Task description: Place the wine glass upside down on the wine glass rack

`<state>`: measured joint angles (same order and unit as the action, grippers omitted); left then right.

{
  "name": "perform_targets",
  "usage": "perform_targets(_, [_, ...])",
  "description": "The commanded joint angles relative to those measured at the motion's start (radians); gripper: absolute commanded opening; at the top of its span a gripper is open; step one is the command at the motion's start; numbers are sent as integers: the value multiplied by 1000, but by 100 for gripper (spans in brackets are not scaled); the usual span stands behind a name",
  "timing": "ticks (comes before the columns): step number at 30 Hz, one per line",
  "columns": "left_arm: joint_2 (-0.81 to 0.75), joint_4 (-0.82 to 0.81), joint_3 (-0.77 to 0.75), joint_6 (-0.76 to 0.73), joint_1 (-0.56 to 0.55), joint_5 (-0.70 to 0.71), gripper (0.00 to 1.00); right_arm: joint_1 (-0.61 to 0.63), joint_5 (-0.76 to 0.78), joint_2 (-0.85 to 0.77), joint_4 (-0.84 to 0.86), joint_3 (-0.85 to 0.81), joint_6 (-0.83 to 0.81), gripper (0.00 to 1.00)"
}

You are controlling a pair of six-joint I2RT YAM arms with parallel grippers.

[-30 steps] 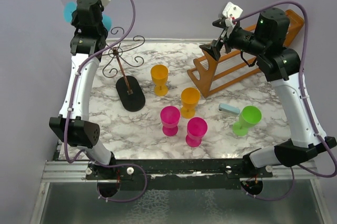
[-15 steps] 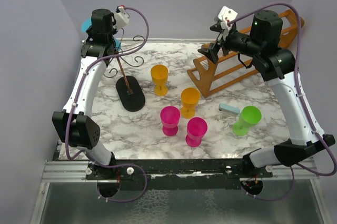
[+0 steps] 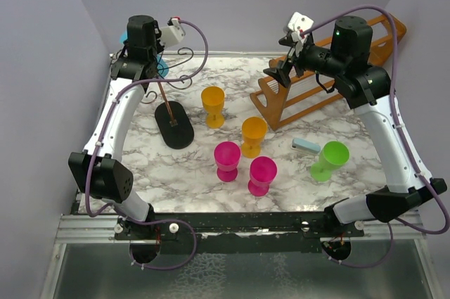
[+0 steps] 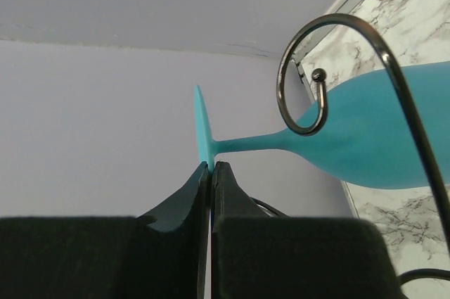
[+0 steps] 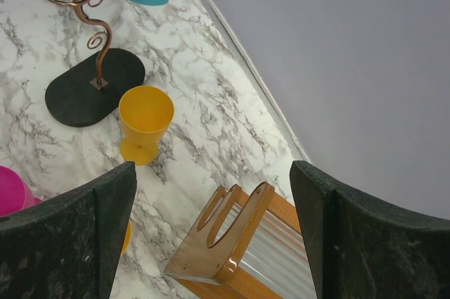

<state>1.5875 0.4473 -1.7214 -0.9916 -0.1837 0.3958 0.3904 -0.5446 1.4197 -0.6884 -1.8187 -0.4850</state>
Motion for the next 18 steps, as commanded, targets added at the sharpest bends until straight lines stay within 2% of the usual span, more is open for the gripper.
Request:
perform_targets(1, [-45,43,-15,-33,-20,-56,0,-12,-29,-29,13,16,-8,89])
perform_targets(18, [-57,189,-90,-2,-54,-170,0,-33,-60,-53,24,45,0,91])
